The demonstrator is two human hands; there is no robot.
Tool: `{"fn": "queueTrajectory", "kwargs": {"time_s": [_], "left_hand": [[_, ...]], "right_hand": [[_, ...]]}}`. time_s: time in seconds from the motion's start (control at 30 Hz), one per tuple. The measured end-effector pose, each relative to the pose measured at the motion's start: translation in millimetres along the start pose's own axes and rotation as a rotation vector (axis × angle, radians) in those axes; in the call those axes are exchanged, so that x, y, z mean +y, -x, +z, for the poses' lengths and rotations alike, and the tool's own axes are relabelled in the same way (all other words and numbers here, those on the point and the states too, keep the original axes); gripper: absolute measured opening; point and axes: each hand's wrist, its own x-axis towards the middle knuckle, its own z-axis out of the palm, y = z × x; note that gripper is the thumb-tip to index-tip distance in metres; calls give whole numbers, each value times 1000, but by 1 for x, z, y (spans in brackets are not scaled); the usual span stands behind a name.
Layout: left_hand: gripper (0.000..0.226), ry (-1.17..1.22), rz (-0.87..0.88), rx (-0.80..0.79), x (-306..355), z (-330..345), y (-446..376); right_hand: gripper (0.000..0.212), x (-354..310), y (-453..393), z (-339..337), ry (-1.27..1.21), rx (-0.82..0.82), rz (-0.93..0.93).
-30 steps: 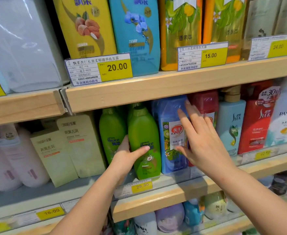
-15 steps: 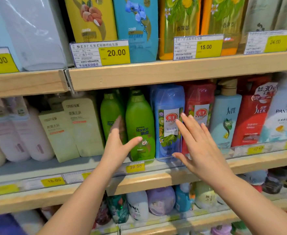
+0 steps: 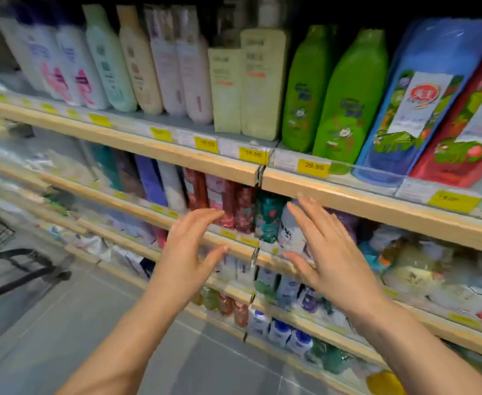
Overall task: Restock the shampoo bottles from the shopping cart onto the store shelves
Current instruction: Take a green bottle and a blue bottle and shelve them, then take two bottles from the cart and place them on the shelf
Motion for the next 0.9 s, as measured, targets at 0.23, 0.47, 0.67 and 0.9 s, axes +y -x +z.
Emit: {"fn": "queueTrajectory", "kwargs": {"time_s": [0.23, 0.47, 0.67, 0.9], "left_hand": [[47, -201, -358, 22, -79, -52, 97], [46, -247, -657, 77, -174, -137, 178], [44, -187, -931, 118, -261, -249, 252], [48, -4, -1094, 261, -325, -332, 289]], "right_hand": [[64, -96, 1, 54, -202, -243, -94], [58, -227, -23, 113, -333, -535, -135], [46, -354, -41, 183, -791, -727, 157], [40, -465, -68, 225, -1066, -912, 362]]}}
